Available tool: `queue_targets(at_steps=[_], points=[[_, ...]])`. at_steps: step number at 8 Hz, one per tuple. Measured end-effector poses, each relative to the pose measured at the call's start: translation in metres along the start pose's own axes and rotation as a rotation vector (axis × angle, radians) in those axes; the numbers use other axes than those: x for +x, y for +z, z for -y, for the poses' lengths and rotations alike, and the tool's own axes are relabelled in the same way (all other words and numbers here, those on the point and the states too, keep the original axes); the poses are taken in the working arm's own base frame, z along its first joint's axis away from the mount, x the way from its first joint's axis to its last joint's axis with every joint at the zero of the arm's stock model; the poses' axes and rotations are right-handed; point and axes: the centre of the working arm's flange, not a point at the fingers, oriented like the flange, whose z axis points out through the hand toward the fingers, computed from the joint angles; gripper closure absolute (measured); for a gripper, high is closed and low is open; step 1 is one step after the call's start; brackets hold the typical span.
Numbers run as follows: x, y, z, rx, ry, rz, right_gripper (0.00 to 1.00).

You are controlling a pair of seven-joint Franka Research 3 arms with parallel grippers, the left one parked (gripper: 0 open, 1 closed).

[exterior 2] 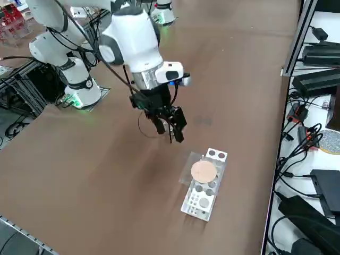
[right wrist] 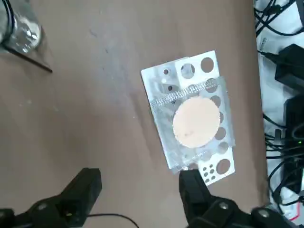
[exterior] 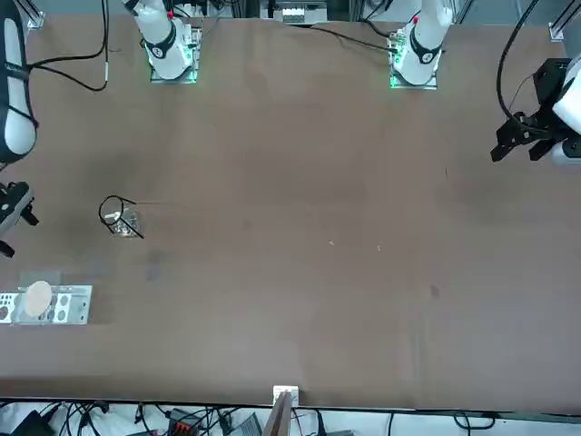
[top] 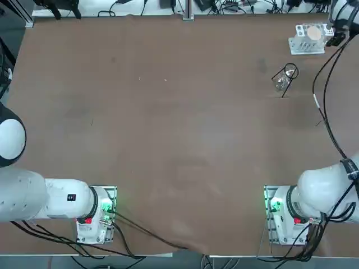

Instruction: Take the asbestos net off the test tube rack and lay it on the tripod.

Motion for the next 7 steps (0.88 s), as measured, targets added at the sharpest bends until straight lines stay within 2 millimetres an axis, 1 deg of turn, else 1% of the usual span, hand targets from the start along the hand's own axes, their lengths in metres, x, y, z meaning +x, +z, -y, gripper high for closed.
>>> queue_targets(at_steps=[3,5,7], points=[[0.003,0.031,0.002,-0.086,-0.091,0.007,0.02],[0.009,0.053,0.003,-0.132,-0.107,0.009,0.04],[0.013,0.076,0.009,-0.135,-0.117,0.008,0.06]])
